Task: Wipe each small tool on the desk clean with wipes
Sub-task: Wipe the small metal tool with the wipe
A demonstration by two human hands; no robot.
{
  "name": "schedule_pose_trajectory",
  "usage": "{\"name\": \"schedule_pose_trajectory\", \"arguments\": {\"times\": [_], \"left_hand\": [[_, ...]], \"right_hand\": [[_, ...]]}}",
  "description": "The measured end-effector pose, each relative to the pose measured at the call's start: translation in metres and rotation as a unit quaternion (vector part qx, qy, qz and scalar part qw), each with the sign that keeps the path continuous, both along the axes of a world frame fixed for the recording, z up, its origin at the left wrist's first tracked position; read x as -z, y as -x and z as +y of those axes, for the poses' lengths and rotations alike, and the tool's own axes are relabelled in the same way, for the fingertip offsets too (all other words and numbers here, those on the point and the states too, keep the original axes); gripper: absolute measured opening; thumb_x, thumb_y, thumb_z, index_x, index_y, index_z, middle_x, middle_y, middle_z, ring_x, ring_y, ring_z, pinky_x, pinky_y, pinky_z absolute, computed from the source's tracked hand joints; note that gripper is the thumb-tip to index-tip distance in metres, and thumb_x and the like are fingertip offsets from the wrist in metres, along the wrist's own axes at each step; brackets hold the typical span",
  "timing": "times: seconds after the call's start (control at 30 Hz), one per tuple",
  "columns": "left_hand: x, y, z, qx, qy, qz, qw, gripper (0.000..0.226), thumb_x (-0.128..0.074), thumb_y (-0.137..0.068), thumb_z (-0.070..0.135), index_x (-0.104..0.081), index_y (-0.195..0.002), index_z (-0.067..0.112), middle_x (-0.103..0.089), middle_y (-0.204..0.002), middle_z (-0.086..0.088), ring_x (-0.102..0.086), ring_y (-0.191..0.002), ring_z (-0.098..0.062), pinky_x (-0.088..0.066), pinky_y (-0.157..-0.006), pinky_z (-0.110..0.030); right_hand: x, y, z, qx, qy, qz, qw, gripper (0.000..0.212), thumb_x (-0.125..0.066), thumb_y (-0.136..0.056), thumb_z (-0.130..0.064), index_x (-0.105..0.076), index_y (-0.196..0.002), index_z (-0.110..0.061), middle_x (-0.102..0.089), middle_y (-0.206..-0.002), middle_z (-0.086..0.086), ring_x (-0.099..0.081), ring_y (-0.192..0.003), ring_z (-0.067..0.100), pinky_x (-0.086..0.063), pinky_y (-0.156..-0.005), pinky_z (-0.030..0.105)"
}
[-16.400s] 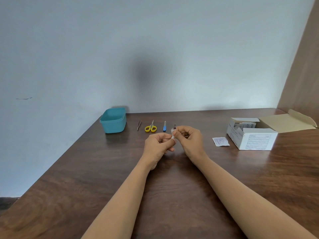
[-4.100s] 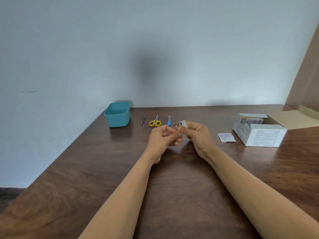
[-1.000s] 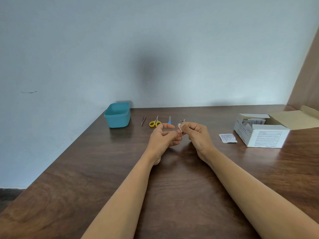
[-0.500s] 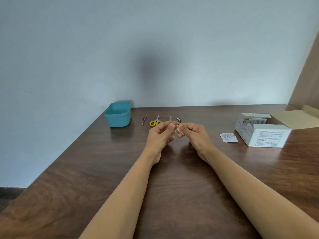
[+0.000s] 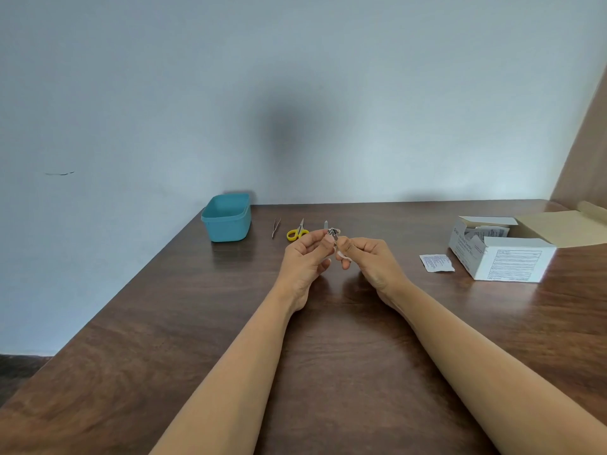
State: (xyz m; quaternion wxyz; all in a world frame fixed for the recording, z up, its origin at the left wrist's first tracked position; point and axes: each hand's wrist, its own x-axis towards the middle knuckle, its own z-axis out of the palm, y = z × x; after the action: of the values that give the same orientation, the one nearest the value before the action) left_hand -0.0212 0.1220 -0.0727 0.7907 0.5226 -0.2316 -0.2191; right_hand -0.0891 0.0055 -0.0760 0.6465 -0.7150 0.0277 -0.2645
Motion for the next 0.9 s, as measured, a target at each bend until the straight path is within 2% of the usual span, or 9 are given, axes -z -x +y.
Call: {"name": "schedule_pose_trajectory", "arguments": {"times": [0.07,0.13,0.27,0.37,0.5,0.7,0.73,0.83,0.9], "left_hand": [[-0.0001,-0.0006,0.0004,0.003,0.002,0.002,1.0,0.007,-0.063,-0.09,0.015,-0.068,-0.092,0.02,-0.07,-0.082,0.007,-0.059,-0.081,-0.007,-0.044,-0.071,-0.02],[-0.0006,-0.0006,0.0009,0.002,0.004,0.005,1.0,0.007,-0.062,-0.091,0.015,-0.068,-0.093,0.02,-0.069,-0.082,0.009,-0.058,-0.079,-0.005,-0.044,-0.07,-0.02],[-0.0017,0.0004,0.0005,-0.011,0.003,0.006,1.0,0.007,-0.063,-0.091,0.015,-0.067,-0.09,0.02,-0.07,-0.082,0.009,-0.058,-0.082,-0.007,-0.043,-0.073,-0.022],[-0.0011,0.0007,-0.0002,-0.024,0.001,0.004,1.0,0.009,-0.063,-0.091,0.014,-0.067,-0.087,0.021,-0.071,-0.081,0.007,-0.059,-0.081,-0.008,-0.043,-0.072,-0.023],[-0.0015,-0.0013,0.0001,-0.052,0.0,0.002,0.999,0.006,-0.062,-0.092,0.014,-0.066,-0.095,0.017,-0.067,-0.089,0.003,-0.057,-0.081,-0.006,-0.045,-0.071,-0.022],[-0.0018,0.001,-0.0013,-0.038,-0.013,-0.004,0.999,0.006,-0.064,-0.09,0.012,-0.066,-0.088,0.017,-0.065,-0.077,0.007,-0.054,-0.073,-0.005,-0.043,-0.071,-0.021],[-0.0013,0.0009,-0.0011,-0.036,-0.016,-0.007,0.999,0.006,-0.064,-0.09,0.012,-0.066,-0.088,0.017,-0.065,-0.078,0.006,-0.054,-0.074,-0.005,-0.043,-0.071,-0.021],[-0.0004,-0.0001,-0.0009,-0.034,-0.025,-0.023,0.999,0.004,-0.065,-0.09,0.014,-0.067,-0.09,0.018,-0.064,-0.085,0.001,-0.055,-0.077,-0.006,-0.044,-0.071,-0.021],[-0.0002,-0.0001,-0.0011,-0.035,-0.03,-0.031,0.998,0.004,-0.065,-0.09,0.014,-0.067,-0.091,0.018,-0.065,-0.089,-0.001,-0.055,-0.079,-0.006,-0.044,-0.071,-0.021]], "right_hand": [[-0.0008,-0.0001,0.0003,0.011,-0.006,0.004,1.0,0.045,-0.06,-0.088,-0.034,-0.058,-0.049,-0.011,-0.06,-0.064,0.007,-0.054,-0.072,0.013,-0.04,-0.075,0.022],[-0.0015,0.0004,0.0013,0.026,-0.011,0.002,1.0,0.044,-0.063,-0.081,-0.04,-0.059,-0.047,-0.011,-0.057,-0.064,0.015,-0.051,-0.069,0.018,-0.039,-0.072,0.025],[-0.0016,0.0016,0.0029,0.042,-0.038,-0.022,0.998,0.03,-0.065,-0.086,-0.023,-0.07,-0.06,-0.009,-0.066,-0.059,0.001,-0.057,-0.063,0.008,-0.046,-0.064,0.014],[-0.0009,0.0017,0.0015,0.045,-0.031,-0.014,0.998,0.028,-0.063,-0.089,-0.022,-0.073,-0.067,-0.008,-0.07,-0.067,0.001,-0.057,-0.066,0.005,-0.045,-0.063,0.013],[0.0001,0.0012,0.0,0.055,-0.038,-0.014,0.998,0.021,-0.061,-0.091,-0.017,-0.074,-0.082,-0.004,-0.072,-0.068,-0.007,-0.059,-0.064,-0.005,-0.043,-0.059,0.01],[0.0044,-0.0035,-0.0019,0.125,-0.066,-0.025,0.99,0.003,-0.07,-0.084,-0.011,-0.072,-0.082,-0.012,-0.072,-0.07,-0.001,-0.063,-0.062,0.004,-0.046,-0.058,0.017],[0.005,-0.0034,-0.0017,0.135,-0.066,-0.022,0.988,0.004,-0.072,-0.083,-0.013,-0.069,-0.085,-0.015,-0.073,-0.071,0.001,-0.064,-0.06,0.005,-0.046,-0.058,0.018],[0.0027,-0.0012,0.0006,0.148,-0.043,-0.013,0.988,0.024,-0.078,-0.078,-0.02,-0.06,-0.094,-0.018,-0.073,-0.068,0.006,-0.065,-0.053,0.01,-0.042,-0.054,0.014],[-0.0001,0.0009,0.0031,0.133,-0.037,-0.018,0.99,0.029,-0.078,-0.078,-0.019,-0.057,-0.098,-0.016,-0.072,-0.063,0.004,-0.066,-0.053,0.012,-0.041,-0.053,0.013]]}}
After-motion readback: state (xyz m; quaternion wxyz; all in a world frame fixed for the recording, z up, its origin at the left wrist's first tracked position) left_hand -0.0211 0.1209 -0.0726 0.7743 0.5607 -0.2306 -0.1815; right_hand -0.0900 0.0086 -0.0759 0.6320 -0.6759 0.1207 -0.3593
